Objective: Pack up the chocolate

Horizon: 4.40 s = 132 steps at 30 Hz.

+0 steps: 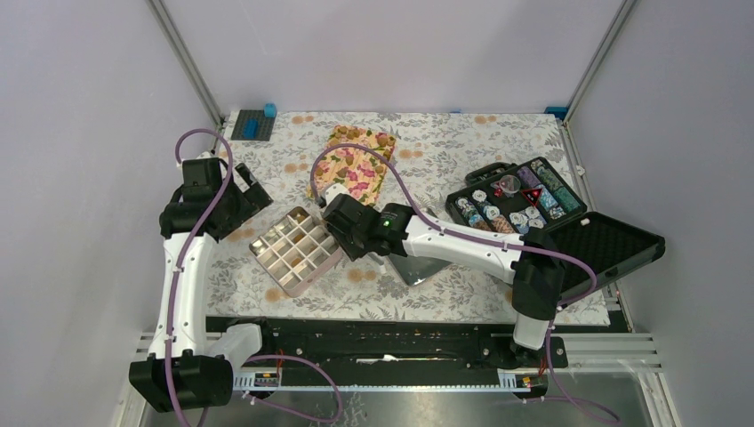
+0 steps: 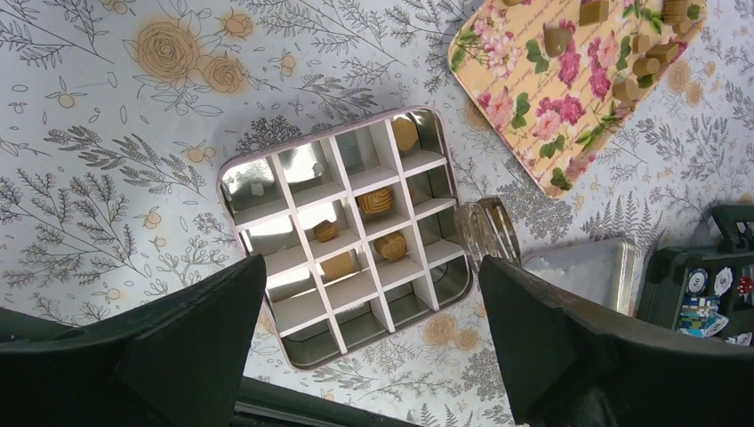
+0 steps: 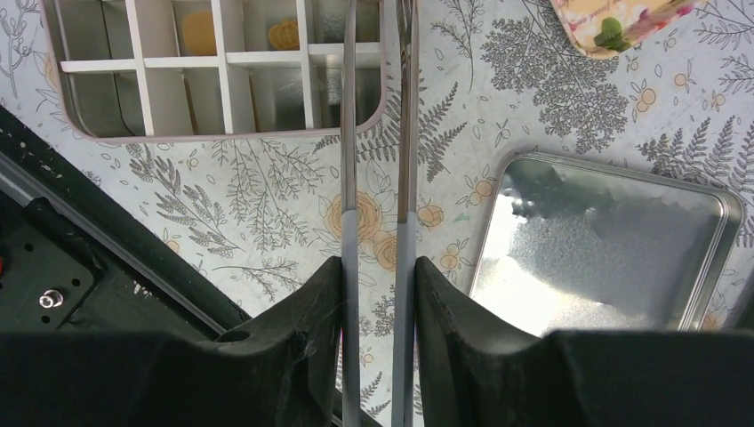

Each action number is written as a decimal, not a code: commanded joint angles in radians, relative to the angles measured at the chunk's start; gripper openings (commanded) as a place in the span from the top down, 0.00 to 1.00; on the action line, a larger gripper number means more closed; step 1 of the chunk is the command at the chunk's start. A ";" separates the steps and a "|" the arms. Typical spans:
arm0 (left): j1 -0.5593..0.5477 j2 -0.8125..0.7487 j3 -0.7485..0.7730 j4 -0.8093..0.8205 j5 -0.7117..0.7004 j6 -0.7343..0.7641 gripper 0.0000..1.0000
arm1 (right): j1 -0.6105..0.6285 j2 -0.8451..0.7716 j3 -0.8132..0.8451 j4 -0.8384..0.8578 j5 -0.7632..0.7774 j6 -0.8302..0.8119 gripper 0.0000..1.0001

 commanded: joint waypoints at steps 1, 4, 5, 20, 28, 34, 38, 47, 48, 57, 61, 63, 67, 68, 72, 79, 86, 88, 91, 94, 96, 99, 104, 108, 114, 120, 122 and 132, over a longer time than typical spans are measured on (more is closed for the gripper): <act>0.005 -0.012 -0.011 0.048 0.011 -0.007 0.01 | 0.010 -0.028 -0.005 0.037 -0.016 0.018 0.67; 0.005 -0.012 -0.021 0.052 0.014 -0.009 0.01 | 0.014 -0.025 -0.003 0.030 -0.024 0.021 0.67; 0.005 -0.012 -0.023 0.054 0.017 -0.010 0.01 | 0.016 -0.025 -0.004 0.028 -0.024 0.021 0.66; 0.005 -0.014 -0.045 0.098 0.072 -0.027 0.01 | 0.037 -0.040 -0.011 0.024 -0.015 0.025 0.65; 0.005 -0.021 -0.046 0.093 0.073 -0.029 0.01 | 0.053 -0.063 -0.027 0.025 -0.001 0.035 0.65; 0.005 -0.023 -0.042 0.093 0.075 -0.027 0.01 | 0.066 -0.084 -0.046 0.022 0.029 0.044 0.65; 0.005 -0.021 -0.042 0.093 0.076 -0.027 0.01 | 0.074 -0.086 -0.042 0.013 0.055 0.041 0.65; 0.005 -0.023 -0.038 0.090 0.077 -0.022 0.01 | 0.102 -0.055 -0.008 -0.018 0.115 0.019 0.65; 0.005 -0.022 -0.037 0.089 0.078 -0.021 0.01 | 0.104 -0.053 -0.007 -0.016 0.116 0.019 0.65; 0.005 -0.018 -0.037 0.087 0.075 -0.021 0.01 | 0.119 -0.033 0.008 -0.018 0.137 0.004 0.65; 0.005 -0.022 -0.040 0.087 0.071 -0.021 0.01 | 0.126 -0.031 0.015 -0.019 0.141 -0.001 0.65; 0.005 -0.024 -0.041 0.087 0.071 -0.020 0.01 | 0.128 -0.033 0.020 -0.012 0.143 -0.005 0.65; 0.005 -0.023 -0.039 0.085 0.070 -0.020 0.01 | 0.132 -0.022 0.031 -0.013 0.138 -0.003 0.65; 0.005 -0.024 -0.039 0.086 0.070 -0.020 0.01 | 0.132 -0.020 0.031 -0.012 0.133 -0.003 0.65; 0.005 -0.024 -0.040 0.083 0.065 -0.017 0.01 | 0.136 -0.004 0.031 -0.013 0.121 0.002 0.65; 0.005 -0.026 -0.039 0.082 0.065 -0.016 0.01 | 0.138 0.011 0.040 -0.014 0.131 -0.001 0.54; 0.005 -0.024 -0.036 0.078 0.061 -0.015 0.01 | 0.138 0.012 0.058 -0.016 0.143 -0.010 0.53; 0.005 -0.024 -0.037 0.078 0.059 -0.015 0.01 | 0.138 0.005 0.069 -0.017 0.157 -0.014 0.60; 0.005 -0.022 -0.038 0.078 0.059 -0.015 0.01 | 0.138 -0.006 0.090 -0.010 0.186 -0.037 0.67; 0.004 -0.020 -0.037 0.078 0.062 -0.016 0.01 | 0.137 -0.008 0.120 0.001 0.220 -0.083 0.67; 0.005 -0.020 -0.033 0.077 0.066 -0.018 0.01 | 0.127 -0.002 0.137 0.003 0.245 -0.113 0.67; 0.005 -0.022 -0.031 0.078 0.062 -0.015 0.01 | 0.080 0.004 0.156 0.011 0.235 -0.130 0.67; 0.005 -0.026 -0.022 0.068 0.060 -0.024 0.01 | -0.041 0.028 0.182 0.036 0.165 -0.108 0.64; 0.005 -0.024 -0.014 0.065 0.061 -0.017 0.01 | -0.129 0.094 0.215 0.044 0.094 -0.084 0.56; 0.005 -0.020 -0.023 0.065 0.080 -0.004 0.01 | -0.213 0.200 0.289 0.041 0.031 -0.073 0.53; 0.005 -0.010 -0.032 0.069 0.065 0.004 0.01 | -0.256 0.286 0.353 0.025 0.045 -0.076 0.53; 0.005 -0.004 -0.032 0.074 0.060 0.004 0.01 | -0.268 0.298 0.363 0.025 0.049 -0.074 0.53; 0.005 0.034 -0.007 0.084 0.042 0.015 0.01 | -0.323 0.352 0.438 0.047 0.072 -0.077 0.51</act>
